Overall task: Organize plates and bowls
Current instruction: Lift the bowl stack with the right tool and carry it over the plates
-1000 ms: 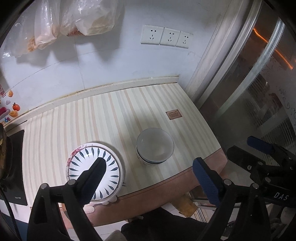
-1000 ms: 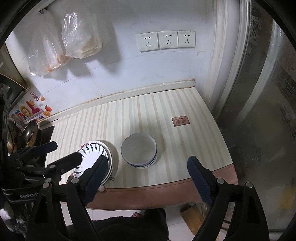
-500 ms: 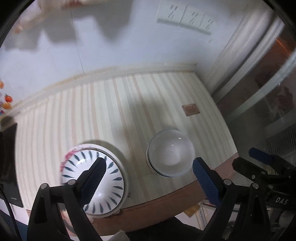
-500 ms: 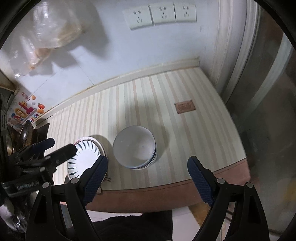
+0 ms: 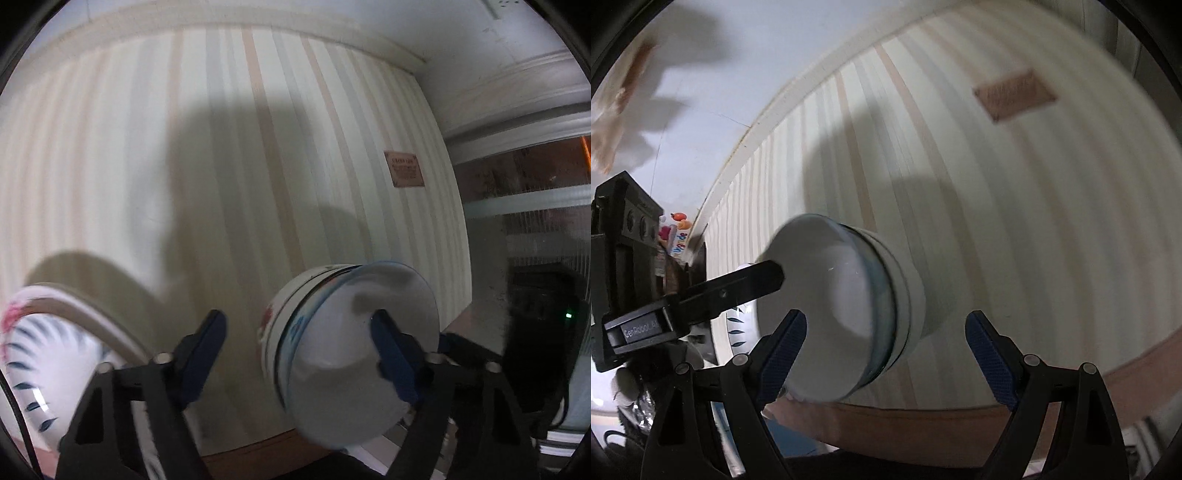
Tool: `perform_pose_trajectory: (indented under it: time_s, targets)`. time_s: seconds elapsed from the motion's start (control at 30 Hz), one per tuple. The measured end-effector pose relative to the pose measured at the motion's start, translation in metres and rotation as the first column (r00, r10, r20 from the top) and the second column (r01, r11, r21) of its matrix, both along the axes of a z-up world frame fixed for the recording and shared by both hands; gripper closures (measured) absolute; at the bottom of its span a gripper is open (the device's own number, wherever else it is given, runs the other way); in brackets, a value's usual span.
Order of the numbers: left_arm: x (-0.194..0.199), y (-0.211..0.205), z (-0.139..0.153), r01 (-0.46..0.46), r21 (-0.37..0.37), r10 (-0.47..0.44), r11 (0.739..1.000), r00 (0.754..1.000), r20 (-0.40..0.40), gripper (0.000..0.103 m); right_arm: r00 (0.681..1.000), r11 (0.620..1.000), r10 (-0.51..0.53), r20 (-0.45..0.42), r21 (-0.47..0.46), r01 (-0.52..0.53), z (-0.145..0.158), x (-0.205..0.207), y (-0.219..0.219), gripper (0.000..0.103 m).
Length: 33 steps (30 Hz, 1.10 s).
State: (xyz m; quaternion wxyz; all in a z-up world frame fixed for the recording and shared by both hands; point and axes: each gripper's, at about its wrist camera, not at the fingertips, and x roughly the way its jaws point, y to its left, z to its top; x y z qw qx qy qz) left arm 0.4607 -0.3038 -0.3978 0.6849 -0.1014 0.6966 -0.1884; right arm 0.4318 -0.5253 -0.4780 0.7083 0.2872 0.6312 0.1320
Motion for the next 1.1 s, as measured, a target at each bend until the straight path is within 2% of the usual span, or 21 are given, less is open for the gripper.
perform_pose_trajectory:
  time_s: [0.03,0.1,0.17,0.27,0.33,0.4,0.83,0.97,1.1]
  targets:
    - [0.001,-0.001,-0.006,0.002,-0.011,-0.003,1.0,1.0,-0.018,0.033,1.0,1.0,0.0,-0.013,0.025,0.0,-0.008,0.002,0.0,0.013]
    - [0.001,-0.004,-0.016,0.004,-0.041,-0.006,0.999,0.999,-0.044,0.044,0.999,0.997,-0.005,-0.038,0.076,0.008,-0.025,0.008,0.0,0.013]
    - [0.0,-0.006,-0.022,0.004,-0.052,-0.007,0.999,0.998,-0.062,0.047,0.999,0.993,0.001,-0.049,0.118,0.004,-0.036,0.013,0.003,0.014]
    - [0.0,-0.007,-0.026,0.003,-0.058,-0.006,0.998,0.998,-0.057,0.047,0.998,0.991,0.024,-0.058,0.129,-0.016,-0.048,0.019,0.01,0.024]
    - [0.0,-0.005,-0.027,-0.011,-0.071,0.007,0.997,0.999,-0.051,0.047,0.997,0.988,0.042,-0.069,0.151,-0.031,-0.055,0.024,0.017,0.036]
    - [-0.001,-0.003,-0.027,-0.025,-0.075,0.022,0.997,0.999,-0.045,0.047,0.996,0.988,0.054,-0.074,0.148,-0.042,-0.06,0.029,0.023,0.04]
    - [-0.006,0.005,-0.019,-0.079,-0.036,0.078,0.996,0.997,-0.024,0.046,0.997,0.991,0.067,-0.042,0.118,-0.062,-0.053,0.05,0.04,0.044]
    - [-0.008,0.009,-0.017,-0.091,-0.013,0.091,0.996,0.995,-0.038,0.046,0.995,0.988,0.079,-0.058,0.135,-0.071,-0.051,0.057,0.049,0.044]
    - [-0.01,0.011,-0.013,-0.102,0.007,0.103,0.995,0.994,-0.046,0.046,0.991,0.982,0.081,-0.111,0.178,-0.06,-0.056,0.06,0.056,0.044]
